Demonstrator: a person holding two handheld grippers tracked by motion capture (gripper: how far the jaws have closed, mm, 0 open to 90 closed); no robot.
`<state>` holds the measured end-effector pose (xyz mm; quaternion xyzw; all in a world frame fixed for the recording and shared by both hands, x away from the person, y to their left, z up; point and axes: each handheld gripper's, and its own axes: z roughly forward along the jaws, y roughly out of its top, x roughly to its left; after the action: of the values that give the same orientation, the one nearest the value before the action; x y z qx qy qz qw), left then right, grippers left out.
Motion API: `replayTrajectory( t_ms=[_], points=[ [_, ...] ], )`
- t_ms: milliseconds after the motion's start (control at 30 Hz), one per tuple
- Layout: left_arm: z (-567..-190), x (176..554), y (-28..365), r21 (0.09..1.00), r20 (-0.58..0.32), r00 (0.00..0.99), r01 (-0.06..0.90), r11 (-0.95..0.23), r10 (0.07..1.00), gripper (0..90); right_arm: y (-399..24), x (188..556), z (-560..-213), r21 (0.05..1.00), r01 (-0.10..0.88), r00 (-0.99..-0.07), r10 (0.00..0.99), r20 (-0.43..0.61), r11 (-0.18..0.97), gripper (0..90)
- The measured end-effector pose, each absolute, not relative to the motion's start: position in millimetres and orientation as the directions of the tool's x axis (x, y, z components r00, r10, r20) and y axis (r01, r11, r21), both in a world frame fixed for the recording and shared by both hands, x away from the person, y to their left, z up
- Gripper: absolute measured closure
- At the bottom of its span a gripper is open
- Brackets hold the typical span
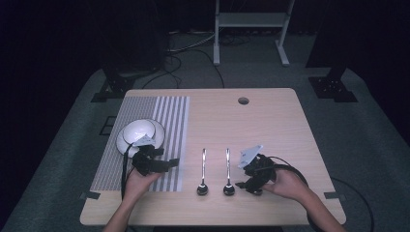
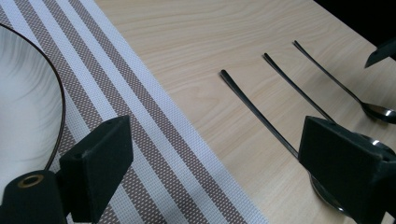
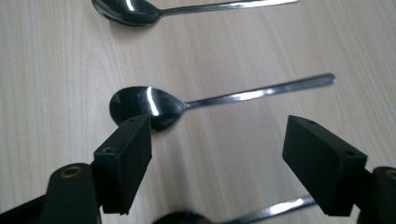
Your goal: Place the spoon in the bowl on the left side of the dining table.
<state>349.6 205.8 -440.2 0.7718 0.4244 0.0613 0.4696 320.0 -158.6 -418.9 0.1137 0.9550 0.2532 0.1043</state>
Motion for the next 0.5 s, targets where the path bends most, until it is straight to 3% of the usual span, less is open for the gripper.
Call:
replayTrajectory(
  t_ms=[167,500],
  points=[
    [-440,353,202,0.767,-0.338,0.635,0.613,-0.187,0.695,11.2,-135,320,-429,0.432,0.096,-0.96,0.198,-0.197,0.897,26.0],
    [-440,361,169,0.74,-0.386,0.641,0.644,-0.191,0.663,18.0,-117,313,-442,0.38,0.016,-0.961,0.118,-0.249,0.925,30.6]
  ],
)
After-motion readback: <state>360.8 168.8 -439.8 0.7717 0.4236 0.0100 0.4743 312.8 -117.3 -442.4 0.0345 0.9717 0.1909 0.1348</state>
